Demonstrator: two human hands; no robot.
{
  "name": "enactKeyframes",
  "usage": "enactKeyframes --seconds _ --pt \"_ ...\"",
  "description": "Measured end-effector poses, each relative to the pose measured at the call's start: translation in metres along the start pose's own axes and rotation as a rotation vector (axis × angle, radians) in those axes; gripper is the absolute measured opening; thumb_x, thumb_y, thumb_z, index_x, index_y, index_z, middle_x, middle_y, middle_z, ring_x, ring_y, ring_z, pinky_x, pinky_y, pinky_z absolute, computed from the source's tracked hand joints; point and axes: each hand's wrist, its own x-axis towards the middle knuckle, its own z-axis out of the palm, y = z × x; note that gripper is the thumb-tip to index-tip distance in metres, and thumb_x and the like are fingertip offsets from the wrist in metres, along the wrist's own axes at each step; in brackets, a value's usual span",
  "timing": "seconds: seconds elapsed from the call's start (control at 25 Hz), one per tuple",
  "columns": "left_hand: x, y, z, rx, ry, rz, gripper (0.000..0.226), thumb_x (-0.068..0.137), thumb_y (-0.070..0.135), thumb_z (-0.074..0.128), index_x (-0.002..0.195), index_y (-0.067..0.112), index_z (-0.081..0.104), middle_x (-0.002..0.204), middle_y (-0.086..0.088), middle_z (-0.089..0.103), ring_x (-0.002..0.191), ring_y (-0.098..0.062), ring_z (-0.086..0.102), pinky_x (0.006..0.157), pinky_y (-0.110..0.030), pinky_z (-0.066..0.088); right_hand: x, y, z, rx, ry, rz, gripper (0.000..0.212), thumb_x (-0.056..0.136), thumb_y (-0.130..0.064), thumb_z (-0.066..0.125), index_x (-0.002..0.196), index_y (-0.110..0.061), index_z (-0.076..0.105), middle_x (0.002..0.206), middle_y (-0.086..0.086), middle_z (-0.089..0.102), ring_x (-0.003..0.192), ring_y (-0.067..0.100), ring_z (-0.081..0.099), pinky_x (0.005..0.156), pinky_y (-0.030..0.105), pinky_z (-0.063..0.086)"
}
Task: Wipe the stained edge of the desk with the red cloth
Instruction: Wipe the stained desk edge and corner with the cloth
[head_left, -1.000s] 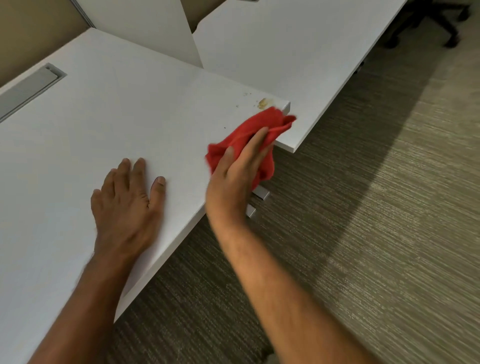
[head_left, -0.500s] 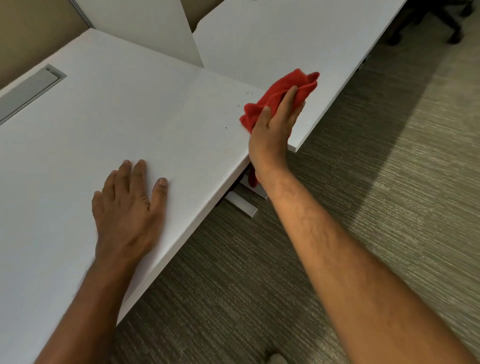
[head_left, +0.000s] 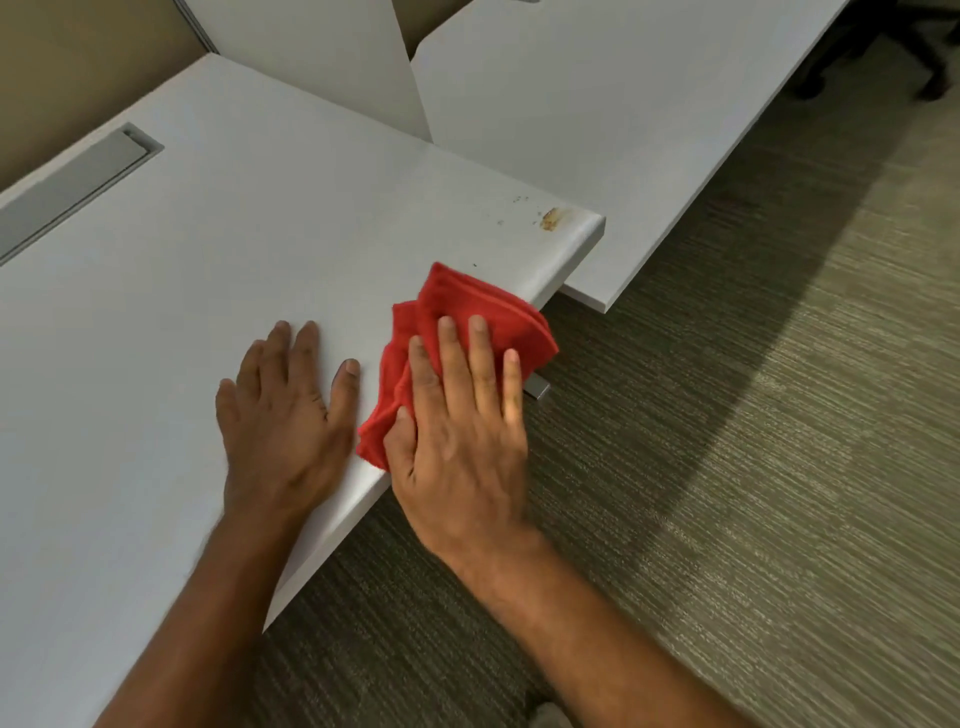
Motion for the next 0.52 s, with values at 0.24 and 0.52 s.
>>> enactKeyframes --seconds 0.24,0.52 --pt "-0.003 0.001 -0.003 -0.004 -0.018 0.001 0.078 0.096 0.069 0.009 0.162 0.026 0.015 0.172 -0.004 0.011 0.159 -0.026 0.007 0.127 -0.055 0.008 0.082 0.022 -0.025 -0.200 -0.144 -0.120 0.067 0.103 -0.054 0.031 0.160 -0.021 0.038 0.169 0.007 0.034 0.160 0.028 0.022 0.130 0.059 0.009" --pt "-0.004 0.000 -0.005 -0.009 -0.050 -0.011 0.069 0.103 0.063 0.016 0.162 0.028 0.012 0.173 -0.002 0.008 0.159 -0.024 0.003 0.128 -0.055 0.004 0.131 0.061 -0.042 -0.292 -0.145 0.090 0.063 0.106 -0.052 0.029 0.163 -0.024 0.029 0.172 0.005 0.027 0.162 0.027 0.017 0.130 0.059 0.008"
